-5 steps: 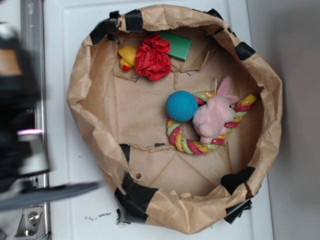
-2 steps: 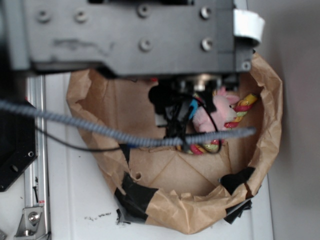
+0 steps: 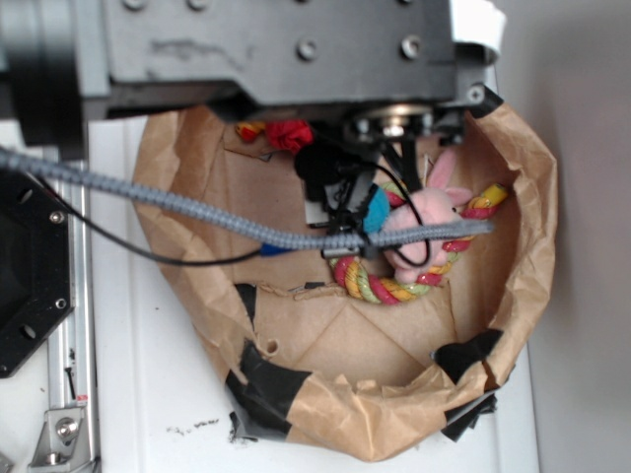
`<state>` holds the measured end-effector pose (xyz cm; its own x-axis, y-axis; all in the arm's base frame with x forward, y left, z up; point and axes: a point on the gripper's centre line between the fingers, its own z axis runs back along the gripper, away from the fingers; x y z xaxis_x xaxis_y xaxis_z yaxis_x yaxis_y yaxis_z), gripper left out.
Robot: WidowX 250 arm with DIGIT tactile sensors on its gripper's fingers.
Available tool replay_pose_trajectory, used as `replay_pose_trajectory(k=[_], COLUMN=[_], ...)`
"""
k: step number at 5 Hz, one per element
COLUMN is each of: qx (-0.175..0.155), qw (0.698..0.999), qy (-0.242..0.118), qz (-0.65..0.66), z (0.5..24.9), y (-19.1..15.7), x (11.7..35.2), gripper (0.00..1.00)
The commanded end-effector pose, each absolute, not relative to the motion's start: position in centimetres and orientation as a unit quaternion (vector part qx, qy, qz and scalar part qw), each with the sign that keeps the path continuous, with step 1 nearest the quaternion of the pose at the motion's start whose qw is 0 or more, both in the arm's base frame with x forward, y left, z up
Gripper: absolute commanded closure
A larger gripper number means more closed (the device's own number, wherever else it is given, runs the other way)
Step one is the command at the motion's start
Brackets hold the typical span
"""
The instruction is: Grab the red paper.
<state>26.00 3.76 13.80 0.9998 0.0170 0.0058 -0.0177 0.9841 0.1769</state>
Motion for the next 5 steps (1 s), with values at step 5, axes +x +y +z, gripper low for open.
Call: replay_pose_trajectory(k=[5], qx=[0.097], qw=[0.989], qy=[-0.02], qz=[-0.112], z=[7.7], y=[7.2], x=[24.7], gripper=[0.0])
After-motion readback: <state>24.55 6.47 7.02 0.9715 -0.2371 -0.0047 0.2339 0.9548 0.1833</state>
